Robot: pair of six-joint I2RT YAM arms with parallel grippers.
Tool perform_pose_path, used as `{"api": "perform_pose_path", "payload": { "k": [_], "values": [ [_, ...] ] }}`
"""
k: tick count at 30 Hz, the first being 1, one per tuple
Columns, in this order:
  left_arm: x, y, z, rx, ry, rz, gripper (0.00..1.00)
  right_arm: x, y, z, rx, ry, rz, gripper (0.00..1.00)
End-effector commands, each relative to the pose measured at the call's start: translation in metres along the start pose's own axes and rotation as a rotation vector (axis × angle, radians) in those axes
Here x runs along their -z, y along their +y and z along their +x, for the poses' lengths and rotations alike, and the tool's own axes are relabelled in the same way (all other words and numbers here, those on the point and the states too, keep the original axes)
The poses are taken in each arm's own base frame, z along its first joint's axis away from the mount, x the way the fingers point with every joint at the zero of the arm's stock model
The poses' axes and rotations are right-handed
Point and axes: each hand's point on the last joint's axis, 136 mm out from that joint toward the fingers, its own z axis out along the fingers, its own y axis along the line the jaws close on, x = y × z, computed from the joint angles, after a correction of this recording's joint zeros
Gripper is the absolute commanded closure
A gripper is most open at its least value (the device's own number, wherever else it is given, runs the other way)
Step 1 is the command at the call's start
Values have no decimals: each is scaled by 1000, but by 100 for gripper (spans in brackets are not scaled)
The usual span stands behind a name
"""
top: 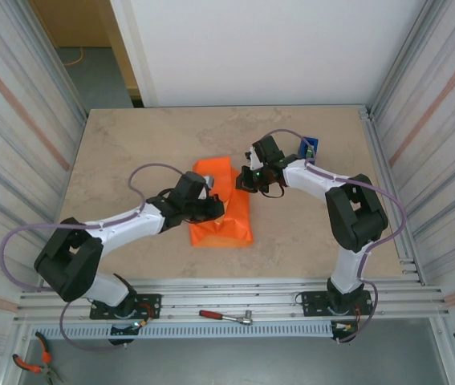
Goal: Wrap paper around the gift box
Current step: Second fold the wrapping paper around the gift box.
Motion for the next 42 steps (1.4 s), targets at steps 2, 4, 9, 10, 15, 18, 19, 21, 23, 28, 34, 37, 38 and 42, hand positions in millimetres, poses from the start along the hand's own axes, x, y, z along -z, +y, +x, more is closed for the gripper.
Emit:
{"api": "perform_pose_path", "payload": {
  "k": [2,4,9,10,15,18,19,21,23,28,34,37,38,42],
  "values": [
    [23,-35,-6,-84,39,83,100,-17,-21,26,-19,67,53,100],
    [22,-42,-6,-81,56,108,100,-19,-21,29,-18,73,54,100],
    [6,-56,-2,-87,94,147,100,-24,-23,34,-18,83,60,100],
    [2,-59,0,-92,98,152,100,-24,-24,34,-18,85,62,100],
    [-21,-65,12,-118,137,161,100,-24,-25,35,-20,88,64,100],
    [-34,-61,20,-124,160,157,100,-26,-25,38,-21,94,65,100],
    [-38,-58,23,-125,166,157,100,-25,-26,37,-21,94,66,100],
    [-43,-55,25,-124,169,154,100,-26,-26,39,-21,96,67,100],
    [-47,-51,26,-124,166,151,100,-27,-27,41,-22,101,69,100],
    [-55,-42,31,-117,177,130,100,-28,-29,44,-27,109,69,100],
    [-62,-19,46,-89,205,92,100,-16,-13,27,-19,86,28,100],
    [-65,-10,52,-71,211,80,100,1,6,6,-5,50,-10,100],
    [-65,-8,53,-65,213,75,100,10,13,-3,2,30,-26,98],
    [-67,-2,58,-53,219,67,100,48,30,-30,7,-56,-72,80]
  ]
}}
